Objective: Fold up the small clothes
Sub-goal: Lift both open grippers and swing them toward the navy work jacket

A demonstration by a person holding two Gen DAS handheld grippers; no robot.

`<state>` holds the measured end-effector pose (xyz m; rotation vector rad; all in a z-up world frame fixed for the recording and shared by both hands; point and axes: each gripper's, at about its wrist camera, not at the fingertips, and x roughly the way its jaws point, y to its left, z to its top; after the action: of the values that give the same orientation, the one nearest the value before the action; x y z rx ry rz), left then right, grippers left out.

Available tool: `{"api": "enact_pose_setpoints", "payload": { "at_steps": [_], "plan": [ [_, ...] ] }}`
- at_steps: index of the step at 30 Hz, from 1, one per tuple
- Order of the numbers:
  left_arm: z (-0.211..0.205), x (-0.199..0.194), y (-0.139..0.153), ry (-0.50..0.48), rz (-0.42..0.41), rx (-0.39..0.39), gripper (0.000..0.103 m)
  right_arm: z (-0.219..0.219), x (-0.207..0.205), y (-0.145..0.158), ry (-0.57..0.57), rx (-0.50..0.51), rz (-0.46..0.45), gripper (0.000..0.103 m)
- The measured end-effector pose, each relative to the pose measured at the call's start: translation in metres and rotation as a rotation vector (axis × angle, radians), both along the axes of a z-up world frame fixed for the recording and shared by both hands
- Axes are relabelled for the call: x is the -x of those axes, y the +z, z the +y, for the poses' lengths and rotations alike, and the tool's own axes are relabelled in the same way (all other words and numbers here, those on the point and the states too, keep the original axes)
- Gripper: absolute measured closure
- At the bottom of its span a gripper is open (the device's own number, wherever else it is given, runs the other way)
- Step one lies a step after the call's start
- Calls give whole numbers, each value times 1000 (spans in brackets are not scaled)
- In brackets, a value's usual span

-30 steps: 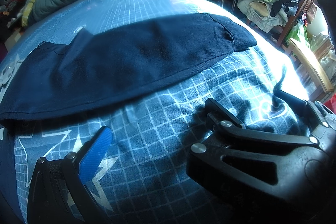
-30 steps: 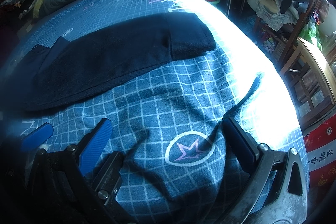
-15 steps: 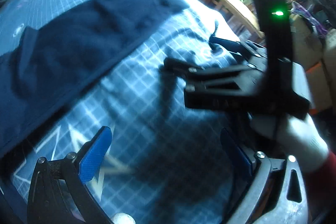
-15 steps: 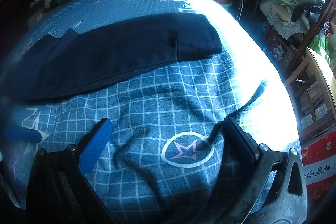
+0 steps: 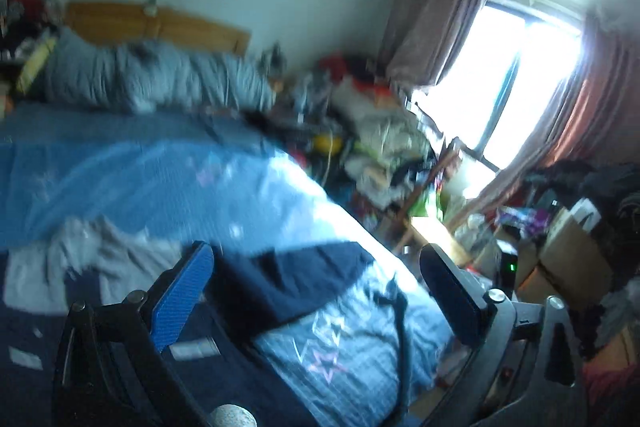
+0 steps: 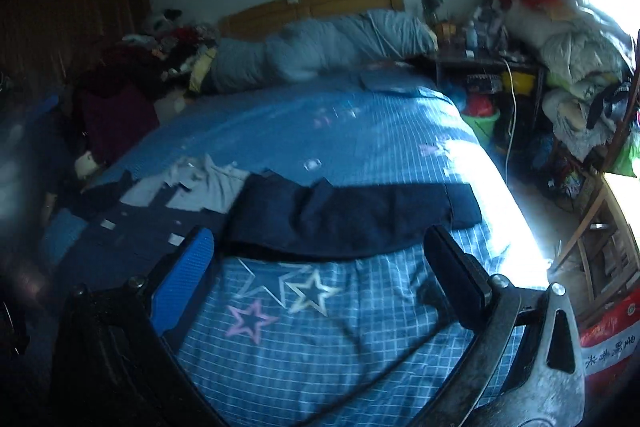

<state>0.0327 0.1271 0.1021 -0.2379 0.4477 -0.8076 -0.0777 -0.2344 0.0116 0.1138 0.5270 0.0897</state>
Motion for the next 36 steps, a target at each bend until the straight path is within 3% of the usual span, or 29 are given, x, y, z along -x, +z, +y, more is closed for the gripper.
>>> {"api": "enact_pose_setpoints", "payload": {
  "at_steps": [2,4,6,8,9,11,13,17,19,21,23,26,29,32,36],
  "plan": [
    [44,31,62,84,-222,101,0,35,30,62,17,7,-179,0],
    [90,66,100,149,-424,256,0,72,67,111,2,53,-403,0],
    [130,80,106,190,-497,348,0,103,95,128,-15,57,-572,0],
    [152,74,94,288,-428,290,0,129,109,118,3,11,-653,0],
    [160,69,81,321,-377,260,0,139,99,111,51,-2,-619,0],
    [176,52,49,344,-249,215,0,163,69,86,146,11,-449,0],
    [191,40,11,399,-147,150,0,176,45,55,147,-12,-324,0],
    [227,35,-58,462,31,94,0,184,2,-12,164,-177,-63,0],
    [249,41,-82,490,96,91,0,184,-8,-32,133,-213,-17,0],
    [271,46,-90,497,158,155,0,189,-13,-45,95,-265,-7,0],
    [270,52,-85,477,152,183,0,208,-23,-57,139,-245,-2,0],
    [251,70,-65,418,117,149,0,255,-48,-82,291,-193,-38,0],
    [231,82,-59,320,111,175,0,301,-65,-129,395,-71,67,1],
    [208,80,-53,253,96,207,0,317,-44,-163,418,-52,169,3],
    [193,75,-53,227,92,214,0,330,25,-189,471,-109,288,1]
  ]
}}
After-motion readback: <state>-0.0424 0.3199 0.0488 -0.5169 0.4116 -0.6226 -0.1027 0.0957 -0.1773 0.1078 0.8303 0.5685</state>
